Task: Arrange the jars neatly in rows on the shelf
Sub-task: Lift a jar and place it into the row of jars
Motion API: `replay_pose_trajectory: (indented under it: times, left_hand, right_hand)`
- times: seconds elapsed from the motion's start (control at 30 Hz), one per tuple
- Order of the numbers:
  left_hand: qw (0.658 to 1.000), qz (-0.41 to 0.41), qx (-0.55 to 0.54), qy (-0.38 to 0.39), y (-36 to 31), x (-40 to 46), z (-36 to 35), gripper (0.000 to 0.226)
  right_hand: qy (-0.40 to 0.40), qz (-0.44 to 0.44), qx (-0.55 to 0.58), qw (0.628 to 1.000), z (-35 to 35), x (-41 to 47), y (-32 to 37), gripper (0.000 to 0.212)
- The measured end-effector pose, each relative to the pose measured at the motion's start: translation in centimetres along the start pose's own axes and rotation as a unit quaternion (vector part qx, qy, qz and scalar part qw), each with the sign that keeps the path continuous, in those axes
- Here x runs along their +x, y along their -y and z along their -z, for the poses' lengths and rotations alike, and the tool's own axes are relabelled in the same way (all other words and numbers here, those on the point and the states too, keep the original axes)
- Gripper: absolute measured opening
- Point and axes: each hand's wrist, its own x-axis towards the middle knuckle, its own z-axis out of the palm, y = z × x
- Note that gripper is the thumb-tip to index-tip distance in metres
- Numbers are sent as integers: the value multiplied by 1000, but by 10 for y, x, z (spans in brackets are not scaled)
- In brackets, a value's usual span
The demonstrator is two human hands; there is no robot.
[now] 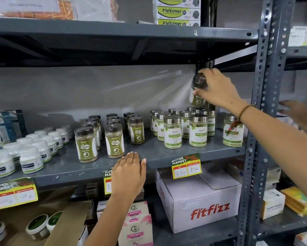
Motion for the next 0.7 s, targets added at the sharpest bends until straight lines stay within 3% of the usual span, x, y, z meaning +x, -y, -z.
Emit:
replay_pose_trajectory:
  times: [0.17,0.4,0.7]
  left_hand:
    - [1000,1,-6,1,0,0,0,55]
    - [1000,0,-11,-4,0,0,-2,53]
    - [1000,11,-10,-1,0,0,-6,55]
  right_hand:
    - [45,68,104,991,-16,-5,61,68]
    - [203,126,184,953,-69,-17,118,60]
    - [290,135,139,937,-117,-17,130,76]
